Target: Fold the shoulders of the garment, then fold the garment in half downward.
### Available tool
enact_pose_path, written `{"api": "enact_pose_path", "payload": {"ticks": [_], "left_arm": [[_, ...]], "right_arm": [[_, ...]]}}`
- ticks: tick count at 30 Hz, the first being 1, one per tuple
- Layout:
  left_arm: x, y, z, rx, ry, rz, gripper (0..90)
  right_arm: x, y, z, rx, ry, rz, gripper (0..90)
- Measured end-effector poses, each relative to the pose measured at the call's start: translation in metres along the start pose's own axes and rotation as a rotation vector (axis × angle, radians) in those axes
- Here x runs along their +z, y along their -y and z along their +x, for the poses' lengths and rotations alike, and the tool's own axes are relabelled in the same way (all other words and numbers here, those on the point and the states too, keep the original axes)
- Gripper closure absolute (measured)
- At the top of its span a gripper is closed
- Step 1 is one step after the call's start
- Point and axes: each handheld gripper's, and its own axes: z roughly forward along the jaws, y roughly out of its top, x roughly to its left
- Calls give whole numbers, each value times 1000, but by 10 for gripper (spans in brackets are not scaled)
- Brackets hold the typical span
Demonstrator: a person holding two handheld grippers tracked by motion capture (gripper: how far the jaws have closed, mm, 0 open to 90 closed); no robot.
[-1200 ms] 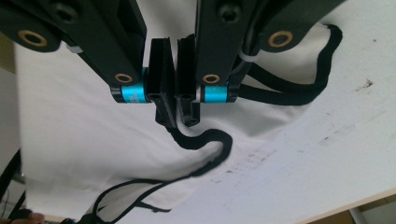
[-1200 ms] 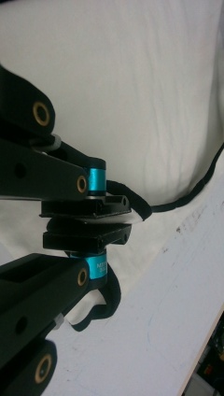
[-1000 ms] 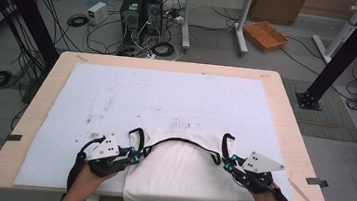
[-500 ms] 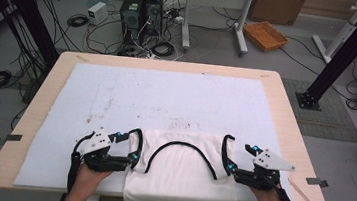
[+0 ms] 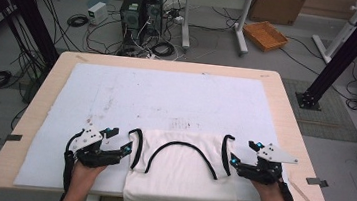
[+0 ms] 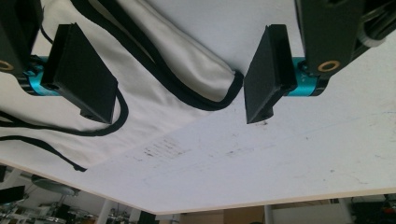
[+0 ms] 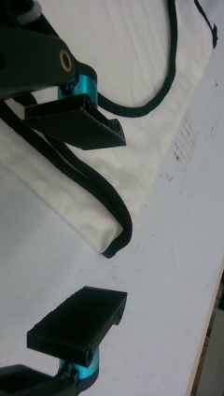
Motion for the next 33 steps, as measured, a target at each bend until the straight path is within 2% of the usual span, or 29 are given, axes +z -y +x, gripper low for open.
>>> {"api": "enact_pose_path", "payload": {"ticks": [5,11,16,19,20,22,23,24,25,26,27,28,29,30,32,33], "left_arm": [[3,-3,0,7,-15,16,261],[8,-6,10,-27,-48,33,261],[14,-10,16,-44,-45,45,262],[18,-12,18,-37,-39,61,264],[25,-17,22,-50,-18,71,264],[28,-19,24,-60,-14,75,264],[32,-21,27,-65,-9,86,264],[40,-26,31,-70,1,115,264],[40,-26,31,-70,1,115,266],[45,-30,33,-70,5,131,272],[50,-33,34,-70,11,146,272],[61,-37,37,-69,33,195,292],[61,-37,37,-69,33,195,296],[72,-38,39,-52,70,271,312],[80,-37,39,-20,75,323,367],[80,-37,39,-20,75,323,374]], "right_arm": [[-4,0,-3,10,3,-15,214],[-5,1,-7,29,14,-11,214],[-3,1,-10,38,18,-2,214],[-1,1,-10,40,13,4,214],[4,-2,-9,36,5,7,214],[8,-6,-8,29,-8,16,214],[8,-6,-8,29,-8,16,214],[15,-10,-9,23,-35,34,214],[15,-10,-9,23,-35,34,214],[25,-16,-13,8,-51,55,214],[25,-16,-13,8,-51,55,214],[39,-22,-18,13,-62,80,214],[46,-25,-21,20,-66,92,214],[54,-28,-23,22,-72,107,215],[67,-32,-27,24,-80,145,216],[67,-32,-27,24,-80,145,216]]}}
